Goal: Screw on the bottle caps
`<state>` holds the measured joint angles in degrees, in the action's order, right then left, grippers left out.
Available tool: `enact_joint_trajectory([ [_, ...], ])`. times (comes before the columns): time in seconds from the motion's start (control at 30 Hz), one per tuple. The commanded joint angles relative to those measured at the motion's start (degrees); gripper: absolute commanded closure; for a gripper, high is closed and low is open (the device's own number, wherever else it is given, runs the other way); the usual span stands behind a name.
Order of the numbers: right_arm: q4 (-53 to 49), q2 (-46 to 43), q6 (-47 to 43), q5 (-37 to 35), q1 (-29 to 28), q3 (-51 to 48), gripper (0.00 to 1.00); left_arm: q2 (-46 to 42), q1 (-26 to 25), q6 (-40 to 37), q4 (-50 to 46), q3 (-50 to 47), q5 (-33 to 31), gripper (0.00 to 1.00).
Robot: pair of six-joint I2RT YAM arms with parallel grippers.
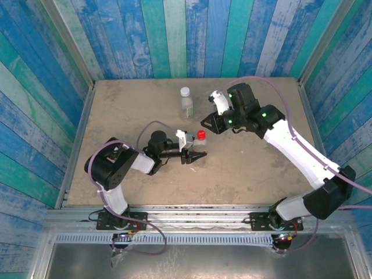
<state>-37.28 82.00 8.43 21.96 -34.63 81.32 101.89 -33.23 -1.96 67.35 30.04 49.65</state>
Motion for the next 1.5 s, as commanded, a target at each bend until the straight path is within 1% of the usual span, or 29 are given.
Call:
enact_joint_trajectory([
  [0.0,-1.13,1.0,-2.06,5.2,-0.04,1.05,0.72,1.37,-0.21,-0.48,-6.62,-0.88,0.59,0.4],
  [0.33,-1.23,0.28,-2.41,6.76,-0.09,-2.26,0.78,1.33,-0.25,-0.09,-6.71,-0.77,-0.05,0.41],
  [0.7,-2.08,-1.81,-1.83,7.4,-0.08,-4.59,0.78,1.77,-0.19,0.55,-6.55,-0.53,-0.71,0.41],
  [0.77,-2.04,-2.34,-1.68,7.23,-0.01,-4.76,0.75,1.81,-0.19,0.72,-6.49,-0.47,-0.86,0.41],
  [0.83,-2.09,-2.82,-1.56,7.14,-0.08,-4.92,0.75,1.87,-0.22,0.76,-6.36,-0.51,-0.87,0.41],
  [0.97,-2.14,-2.98,-1.38,8.05,-0.08,-5.41,0.78,2.01,-0.11,0.82,-6.38,-0.41,-1.12,0.41],
  [1.2,-2.57,-4.14,-0.34,9.27,-0.08,-6.67,0.8,2.82,-0.16,1.08,-6.47,0.01,-1.4,0.41],
  [1.37,-2.22,-6.5,1.26,9.86,-0.08,-8.62,0.79,3.61,-0.12,1.47,-6.19,0.46,-1.3,0.41],
  [1.47,-1.99,-7.61,1.76,9.54,-0.08,-9.56,0.76,3.75,-0.16,1.6,-6.12,0.7,-1.18,0.42],
])
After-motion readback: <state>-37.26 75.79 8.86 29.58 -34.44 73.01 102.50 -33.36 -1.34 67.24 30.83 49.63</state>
